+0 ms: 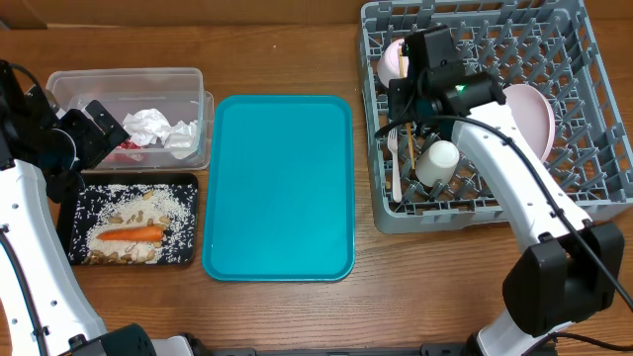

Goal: Sort waste into correct bins and load items into the dishwasher
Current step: 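Lower the chopstick upright into a rack slot beside the fork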

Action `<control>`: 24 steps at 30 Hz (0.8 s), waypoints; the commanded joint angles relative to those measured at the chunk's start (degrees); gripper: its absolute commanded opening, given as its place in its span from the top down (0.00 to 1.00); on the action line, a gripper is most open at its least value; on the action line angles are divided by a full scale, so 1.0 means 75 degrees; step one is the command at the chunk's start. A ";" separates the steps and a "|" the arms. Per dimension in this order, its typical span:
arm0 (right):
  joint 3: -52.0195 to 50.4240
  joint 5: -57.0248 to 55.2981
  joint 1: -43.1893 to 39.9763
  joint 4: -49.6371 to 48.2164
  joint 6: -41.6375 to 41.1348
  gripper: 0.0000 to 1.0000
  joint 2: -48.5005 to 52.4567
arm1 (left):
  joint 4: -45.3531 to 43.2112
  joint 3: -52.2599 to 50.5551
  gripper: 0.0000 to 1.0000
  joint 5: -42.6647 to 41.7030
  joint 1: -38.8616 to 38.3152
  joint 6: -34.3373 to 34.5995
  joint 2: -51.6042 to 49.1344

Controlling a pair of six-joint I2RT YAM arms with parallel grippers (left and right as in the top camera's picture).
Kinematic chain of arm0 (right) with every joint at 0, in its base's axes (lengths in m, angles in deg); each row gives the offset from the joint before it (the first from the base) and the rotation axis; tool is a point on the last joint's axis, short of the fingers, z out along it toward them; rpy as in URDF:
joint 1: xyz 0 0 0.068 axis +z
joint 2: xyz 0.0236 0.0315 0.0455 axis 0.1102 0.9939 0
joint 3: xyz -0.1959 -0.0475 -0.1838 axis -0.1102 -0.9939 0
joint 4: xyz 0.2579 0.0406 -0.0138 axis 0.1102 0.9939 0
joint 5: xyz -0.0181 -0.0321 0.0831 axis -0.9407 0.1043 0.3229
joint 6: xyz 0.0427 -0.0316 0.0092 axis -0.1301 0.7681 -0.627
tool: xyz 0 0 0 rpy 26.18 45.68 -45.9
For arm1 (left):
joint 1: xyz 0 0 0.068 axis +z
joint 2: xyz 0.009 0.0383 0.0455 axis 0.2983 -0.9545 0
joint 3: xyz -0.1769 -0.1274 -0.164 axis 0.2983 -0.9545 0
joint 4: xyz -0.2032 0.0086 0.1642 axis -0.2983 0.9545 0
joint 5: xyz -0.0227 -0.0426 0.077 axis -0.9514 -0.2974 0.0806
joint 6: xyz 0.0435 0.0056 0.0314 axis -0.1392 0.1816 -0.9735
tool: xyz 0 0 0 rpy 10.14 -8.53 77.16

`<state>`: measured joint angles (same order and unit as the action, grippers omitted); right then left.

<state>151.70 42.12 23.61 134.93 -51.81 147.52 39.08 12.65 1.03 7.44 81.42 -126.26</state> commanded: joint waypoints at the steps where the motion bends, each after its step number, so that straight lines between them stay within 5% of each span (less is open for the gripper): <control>1: -0.0443 0.0160 0.0015 -0.0329 0.0096 0.96 0.0061 | -0.0006 0.0152 0.00 -0.0064 -0.0009 -0.0061 0.0131; 24: -0.1897 0.0822 0.0015 -0.2212 0.0070 0.96 0.0131 | -0.0006 0.0152 0.00 -0.0064 -0.0009 -0.0061 0.0131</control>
<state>137.82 47.04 23.61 119.13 -51.22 147.80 39.05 12.65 1.03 7.44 81.42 -126.26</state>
